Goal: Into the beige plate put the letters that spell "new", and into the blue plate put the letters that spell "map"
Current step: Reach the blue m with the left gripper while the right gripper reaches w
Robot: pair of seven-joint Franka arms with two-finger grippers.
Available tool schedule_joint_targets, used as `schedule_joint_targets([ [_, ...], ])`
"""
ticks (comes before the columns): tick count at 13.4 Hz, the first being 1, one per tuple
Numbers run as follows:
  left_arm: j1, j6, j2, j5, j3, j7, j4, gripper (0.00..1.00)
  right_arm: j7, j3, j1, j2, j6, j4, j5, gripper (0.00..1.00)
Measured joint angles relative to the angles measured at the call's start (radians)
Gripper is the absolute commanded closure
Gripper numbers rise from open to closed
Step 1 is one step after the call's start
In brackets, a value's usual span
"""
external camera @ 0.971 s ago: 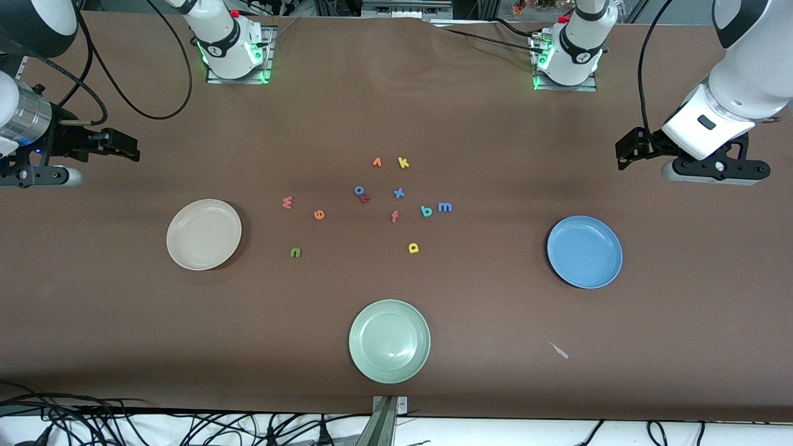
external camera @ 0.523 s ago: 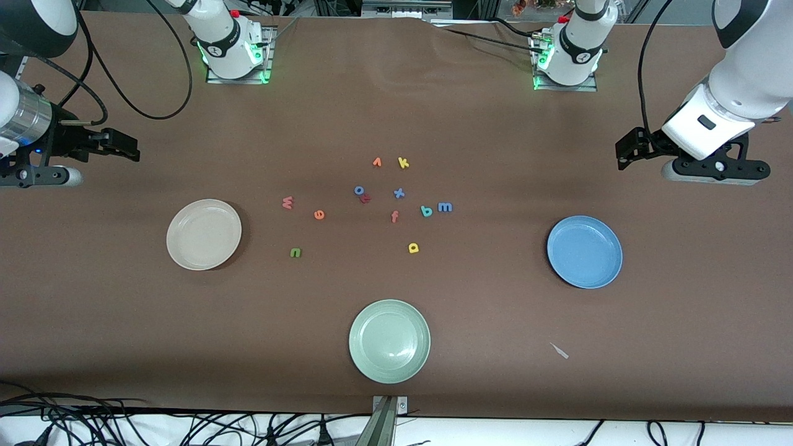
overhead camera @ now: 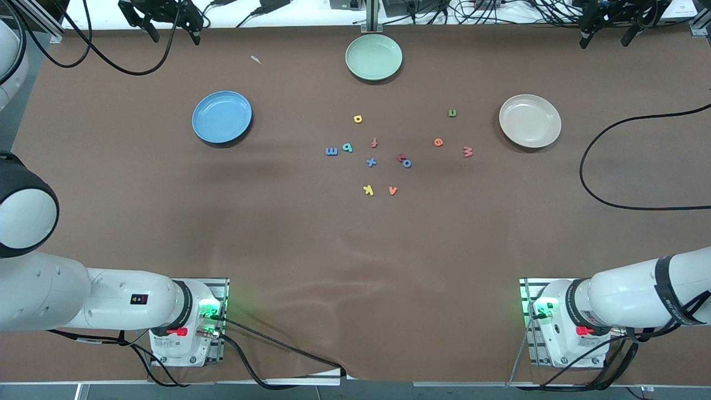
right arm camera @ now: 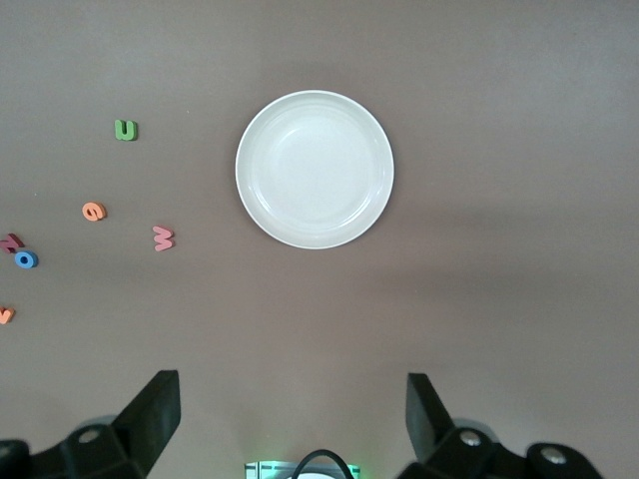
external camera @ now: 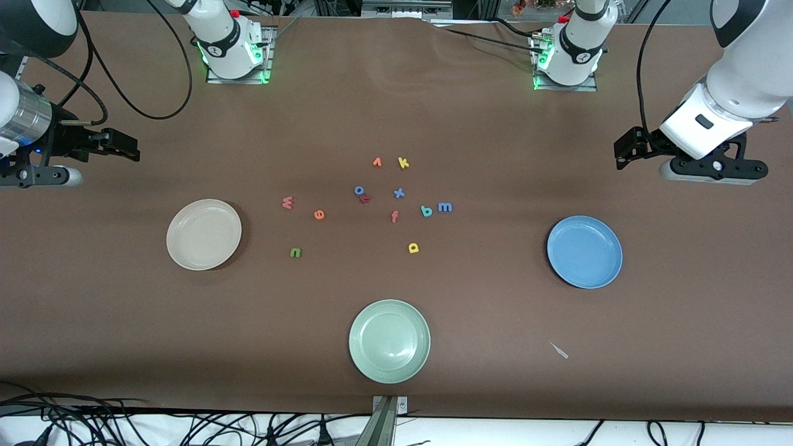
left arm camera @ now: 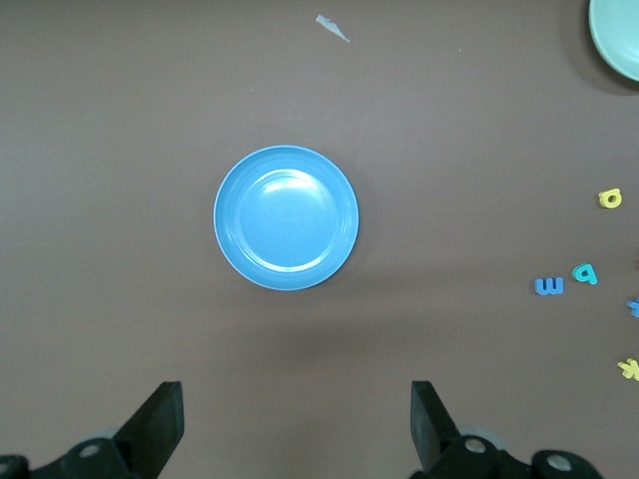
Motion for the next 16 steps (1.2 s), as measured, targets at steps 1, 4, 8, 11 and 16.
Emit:
schedule_joint_targets([
  [1, -0.005, 0.0, 0.006, 0.0, -0.002, 0.0, 0.01, 0.0, 0.0, 0.0, 0.0, 0.0, 0.0, 0.0, 0.0, 0.0],
  [4, -0.028, 0.0, 0.037, 0.0, -0.008, 0.001, 0.03, 0.0, 0.0, 0.0, 0.0, 0.0, 0.0, 0.0, 0.0, 0.0],
  [8, -0.09, -0.001, 0.082, 0.0, -0.013, 0.001, 0.033, 0.0, 0.0, 0.0, 0.0, 0.0, 0.0, -0.001, 0.0, 0.0],
  [11, -0.159, -0.005, 0.136, 0.0, -0.014, 0.001, 0.034, 0.0, 0.0, 0.001, 0.001, 0.004, 0.001, -0.002, 0.001, 0.0],
  [16, -0.322, 0.036, 0.297, -0.004, -0.019, 0.022, 0.035, 0.0, -0.001, 0.011, 0.018, 0.034, 0.016, -0.002, 0.001, 0.0],
])
